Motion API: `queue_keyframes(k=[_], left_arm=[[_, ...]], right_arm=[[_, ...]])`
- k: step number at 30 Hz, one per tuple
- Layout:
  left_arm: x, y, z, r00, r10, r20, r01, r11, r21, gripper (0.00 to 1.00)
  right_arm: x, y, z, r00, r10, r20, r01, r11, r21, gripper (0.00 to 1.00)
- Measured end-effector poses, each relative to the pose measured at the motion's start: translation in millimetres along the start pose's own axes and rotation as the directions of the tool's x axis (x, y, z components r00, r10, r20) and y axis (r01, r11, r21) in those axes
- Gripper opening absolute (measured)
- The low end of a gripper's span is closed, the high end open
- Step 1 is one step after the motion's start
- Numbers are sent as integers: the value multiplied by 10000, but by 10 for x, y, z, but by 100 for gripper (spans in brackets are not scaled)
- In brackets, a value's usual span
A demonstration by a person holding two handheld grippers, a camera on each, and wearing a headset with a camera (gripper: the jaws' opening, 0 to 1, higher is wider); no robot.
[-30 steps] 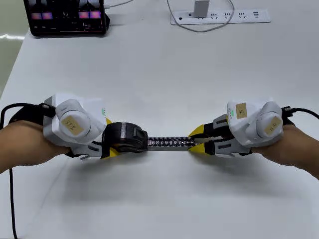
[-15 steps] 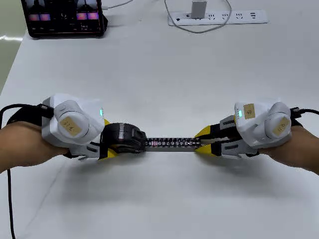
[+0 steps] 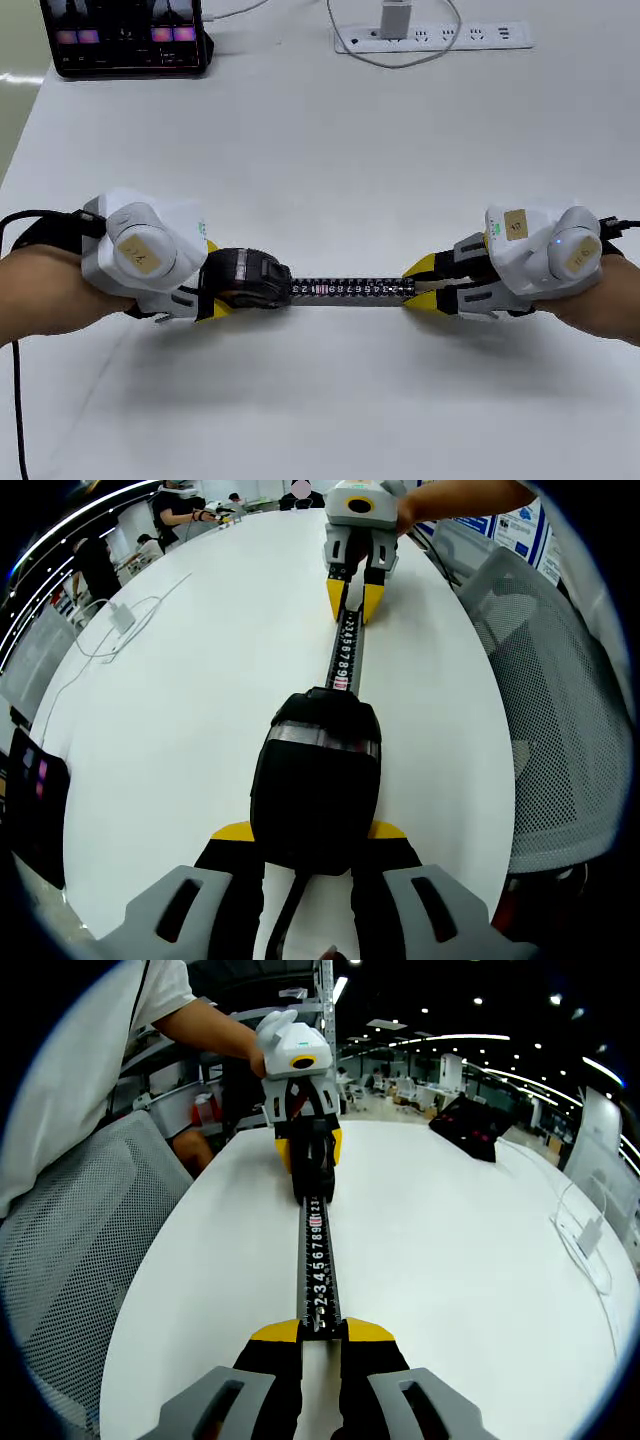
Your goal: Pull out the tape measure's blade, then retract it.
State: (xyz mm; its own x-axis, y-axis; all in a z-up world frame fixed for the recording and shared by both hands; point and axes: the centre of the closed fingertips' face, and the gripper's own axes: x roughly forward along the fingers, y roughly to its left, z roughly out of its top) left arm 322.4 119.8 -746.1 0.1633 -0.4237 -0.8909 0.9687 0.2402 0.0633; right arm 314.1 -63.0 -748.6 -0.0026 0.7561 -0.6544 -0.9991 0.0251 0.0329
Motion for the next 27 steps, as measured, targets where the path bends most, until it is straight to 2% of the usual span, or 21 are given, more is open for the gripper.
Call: queue_keyframes(k=[27], left_arm=[[-3, 2, -1, 10000, 25, -58, -24, 10000, 4, 28]], right_arm=[[-172, 0, -154, 9996, -91, -282, 92, 10000, 30, 9]])
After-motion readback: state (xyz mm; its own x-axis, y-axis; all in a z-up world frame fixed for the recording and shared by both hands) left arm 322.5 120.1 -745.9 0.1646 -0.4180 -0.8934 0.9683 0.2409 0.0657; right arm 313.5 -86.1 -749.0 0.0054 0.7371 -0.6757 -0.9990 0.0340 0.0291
